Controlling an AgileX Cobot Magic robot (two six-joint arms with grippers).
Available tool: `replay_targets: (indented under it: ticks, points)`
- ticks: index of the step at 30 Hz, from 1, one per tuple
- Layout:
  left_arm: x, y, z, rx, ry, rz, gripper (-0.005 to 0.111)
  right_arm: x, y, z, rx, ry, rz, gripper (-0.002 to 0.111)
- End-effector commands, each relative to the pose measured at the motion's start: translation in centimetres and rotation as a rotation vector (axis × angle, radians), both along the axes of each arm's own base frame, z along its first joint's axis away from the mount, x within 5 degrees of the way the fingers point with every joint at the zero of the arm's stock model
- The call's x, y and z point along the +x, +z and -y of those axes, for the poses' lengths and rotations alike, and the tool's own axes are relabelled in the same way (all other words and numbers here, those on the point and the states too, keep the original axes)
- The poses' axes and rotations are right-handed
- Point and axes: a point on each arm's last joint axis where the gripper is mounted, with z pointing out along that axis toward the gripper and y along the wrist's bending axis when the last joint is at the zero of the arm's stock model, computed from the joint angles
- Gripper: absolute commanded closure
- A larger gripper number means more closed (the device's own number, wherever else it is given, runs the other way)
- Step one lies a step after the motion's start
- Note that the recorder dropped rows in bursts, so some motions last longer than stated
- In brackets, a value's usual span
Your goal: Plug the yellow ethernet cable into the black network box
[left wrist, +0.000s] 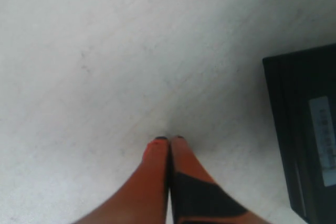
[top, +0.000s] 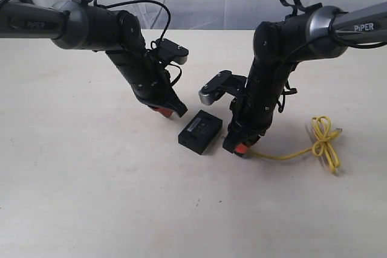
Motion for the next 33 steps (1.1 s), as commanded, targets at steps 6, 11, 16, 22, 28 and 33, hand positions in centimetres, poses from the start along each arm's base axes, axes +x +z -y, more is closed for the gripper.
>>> replay_targets:
  ticks: [6, 11, 16, 22, 28, 33]
  points:
    - [0.1, 0.1, 0.0, -0.004, 0.002, -0.001, 0.107, -0.1, 4.1, 0.2, 0.036, 0.013, 0.1, 0.051]
    - [0.1, 0.1, 0.0, -0.004, 0.001, -0.003, 0.107, 0.1, 6.3, 1.7, 0.105, -0.057, 0.149, 0.051]
    - [0.2, 0.1, 0.0, -0.006, -0.002, 0.013, 0.107, -1.1, 5.9, 3.9, 0.267, -0.153, 0.158, 0.065]
    - [0.2, 0.1, 0.0, -0.007, -0.001, 0.015, 0.107, -3.4, 5.8, 2.7, 0.383, 0.046, 0.2, 0.067]
    - [0.2, 0.1, 0.0, -0.007, -0.003, 0.016, 0.107, -3.2, 3.9, 2.7, 0.313, 0.1, 0.191, 0.067]
    - [0.2, 0.1, 0.0, -0.007, -0.003, 0.016, 0.107, -3.0, 2.4, 2.8, 0.281, 0.113, 0.171, 0.067]
